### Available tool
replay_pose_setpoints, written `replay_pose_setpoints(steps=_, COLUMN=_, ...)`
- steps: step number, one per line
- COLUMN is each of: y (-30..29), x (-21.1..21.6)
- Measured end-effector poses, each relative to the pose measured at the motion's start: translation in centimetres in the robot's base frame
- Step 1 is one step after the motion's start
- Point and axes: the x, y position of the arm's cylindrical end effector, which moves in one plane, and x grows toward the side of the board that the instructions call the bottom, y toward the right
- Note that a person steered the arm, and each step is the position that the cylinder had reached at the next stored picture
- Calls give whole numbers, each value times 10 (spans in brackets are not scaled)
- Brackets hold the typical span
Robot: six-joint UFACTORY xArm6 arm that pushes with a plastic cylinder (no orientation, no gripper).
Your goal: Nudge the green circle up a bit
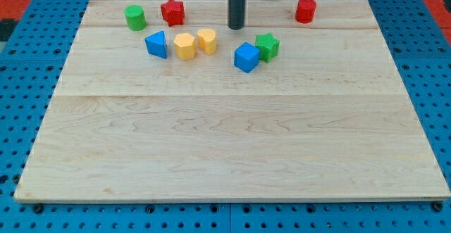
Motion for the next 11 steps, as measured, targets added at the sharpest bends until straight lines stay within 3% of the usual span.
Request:
replay_pose_setpoints(steps=2, y=-87, x=19)
replay_pose_setpoints(steps=4, y=-125, x=32)
replay_pose_setpoints(steps=7, y=-131, x=36)
replay_pose_setpoints(steps=9, y=-180, x=9)
replay_pose_setpoints(steps=11, y=-168, x=12)
